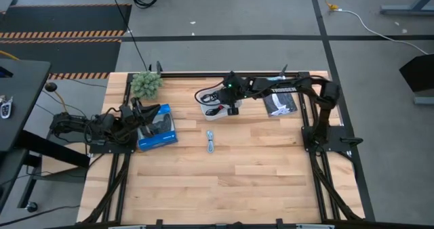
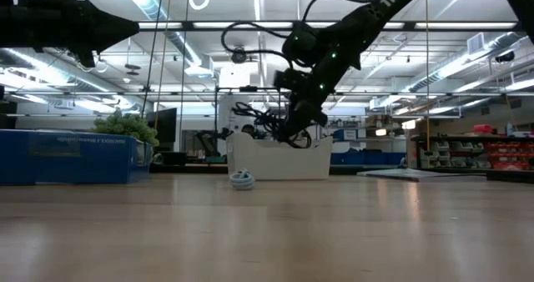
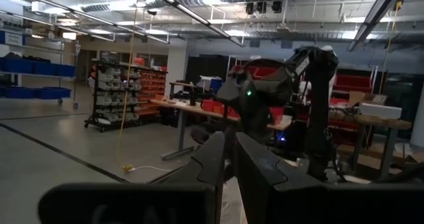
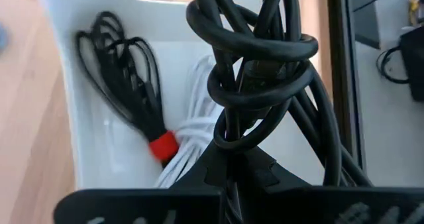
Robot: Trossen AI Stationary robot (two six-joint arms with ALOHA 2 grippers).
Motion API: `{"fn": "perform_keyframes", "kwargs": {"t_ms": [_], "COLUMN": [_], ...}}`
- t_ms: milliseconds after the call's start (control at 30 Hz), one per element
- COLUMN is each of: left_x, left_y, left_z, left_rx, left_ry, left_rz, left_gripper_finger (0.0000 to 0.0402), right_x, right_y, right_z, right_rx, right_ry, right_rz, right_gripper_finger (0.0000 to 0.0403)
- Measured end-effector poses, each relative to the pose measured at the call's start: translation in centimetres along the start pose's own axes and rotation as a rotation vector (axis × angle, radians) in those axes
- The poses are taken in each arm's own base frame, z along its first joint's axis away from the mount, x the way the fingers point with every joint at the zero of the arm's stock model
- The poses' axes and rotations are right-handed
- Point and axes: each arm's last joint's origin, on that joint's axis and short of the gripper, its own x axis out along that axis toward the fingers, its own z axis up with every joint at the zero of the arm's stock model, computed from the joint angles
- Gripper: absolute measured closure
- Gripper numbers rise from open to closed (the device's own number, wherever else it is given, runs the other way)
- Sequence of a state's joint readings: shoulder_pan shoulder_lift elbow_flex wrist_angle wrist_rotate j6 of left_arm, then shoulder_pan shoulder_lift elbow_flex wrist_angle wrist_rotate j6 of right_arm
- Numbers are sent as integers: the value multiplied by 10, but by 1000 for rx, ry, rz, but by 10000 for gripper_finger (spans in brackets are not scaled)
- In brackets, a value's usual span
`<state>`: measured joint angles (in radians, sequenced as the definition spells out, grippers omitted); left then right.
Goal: Pick and place USB-C Cables
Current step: Put the black USB cable into the white bin
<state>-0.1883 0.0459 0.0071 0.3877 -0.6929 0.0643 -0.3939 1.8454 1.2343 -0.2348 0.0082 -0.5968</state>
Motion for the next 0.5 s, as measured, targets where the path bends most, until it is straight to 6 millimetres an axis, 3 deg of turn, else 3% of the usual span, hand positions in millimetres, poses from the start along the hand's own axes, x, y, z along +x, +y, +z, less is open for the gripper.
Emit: {"fn": "perform_keyframes", "kwargs": {"t_ms": [500], "left_x": [0], "left_y": [0], "left_z": [0], "left_rx": [1], "left_ry": [1], "left_rz": [-7], "left_gripper_finger": [358], "right_x": [29], "right_y": [10], "right_z": [-18], "right_rx": [26], "right_ry": [100], "right_rz": [98], "right_gripper_finger": [383]}}
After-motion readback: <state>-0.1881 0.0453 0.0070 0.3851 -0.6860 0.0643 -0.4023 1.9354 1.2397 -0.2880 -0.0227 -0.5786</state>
